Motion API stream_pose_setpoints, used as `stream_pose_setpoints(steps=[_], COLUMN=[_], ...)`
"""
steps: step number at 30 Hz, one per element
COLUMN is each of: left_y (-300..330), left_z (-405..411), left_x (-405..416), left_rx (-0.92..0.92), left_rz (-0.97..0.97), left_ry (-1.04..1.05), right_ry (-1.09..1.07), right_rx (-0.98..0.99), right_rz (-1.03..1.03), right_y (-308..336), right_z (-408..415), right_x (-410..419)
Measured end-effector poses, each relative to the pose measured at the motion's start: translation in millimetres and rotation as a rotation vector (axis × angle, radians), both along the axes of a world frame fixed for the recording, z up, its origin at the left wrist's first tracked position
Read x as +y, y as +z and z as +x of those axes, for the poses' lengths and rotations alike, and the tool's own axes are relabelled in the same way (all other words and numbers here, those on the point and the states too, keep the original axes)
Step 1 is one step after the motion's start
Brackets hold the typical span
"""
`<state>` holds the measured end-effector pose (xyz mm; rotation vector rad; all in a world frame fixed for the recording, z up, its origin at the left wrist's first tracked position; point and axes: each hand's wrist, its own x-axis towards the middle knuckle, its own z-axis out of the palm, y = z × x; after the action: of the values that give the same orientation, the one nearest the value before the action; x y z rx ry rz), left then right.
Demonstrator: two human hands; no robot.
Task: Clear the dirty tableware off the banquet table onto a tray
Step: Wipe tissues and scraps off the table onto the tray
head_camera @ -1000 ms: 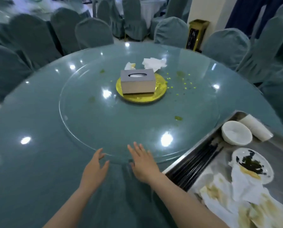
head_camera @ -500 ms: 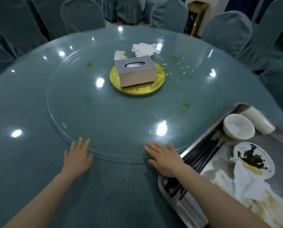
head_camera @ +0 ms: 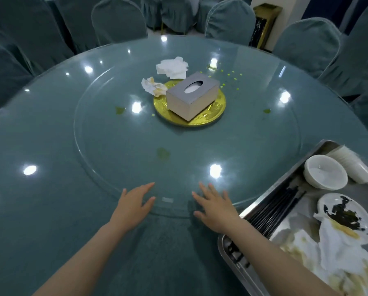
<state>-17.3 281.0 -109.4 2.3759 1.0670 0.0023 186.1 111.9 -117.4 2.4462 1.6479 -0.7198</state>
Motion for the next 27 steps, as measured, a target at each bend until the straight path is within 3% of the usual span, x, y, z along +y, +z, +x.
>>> stream_pose_setpoints(steps=[4, 10, 15, 27], left_y=[-7.0, -11.4, -5.2, -4.7], left_z=[-3.9, -13.3, -5.5, 32.7], left_x=[9.8, 23.2, 16.2, 52.2], left_rx=[0.038, 0.248, -0.062, 0.019], left_rz=[0.07, 0.072, 0.149, 0.16], left_ry=[0.135, 0.254, 0.198, 0.181], right_ry=[-0.242, -0.209, -0.242, -0.268], right_rx=[-0.123, -0.016, 0.01, 0.036], right_rz=[0.068, 0.093, 0.095, 0.162], right_y=[6.8, 9.8, 9.3, 7.3], right_z=[19.5, 9.0, 14.0, 55.9], right_x=[-19.7, -8.6, -1.0, 32.4])
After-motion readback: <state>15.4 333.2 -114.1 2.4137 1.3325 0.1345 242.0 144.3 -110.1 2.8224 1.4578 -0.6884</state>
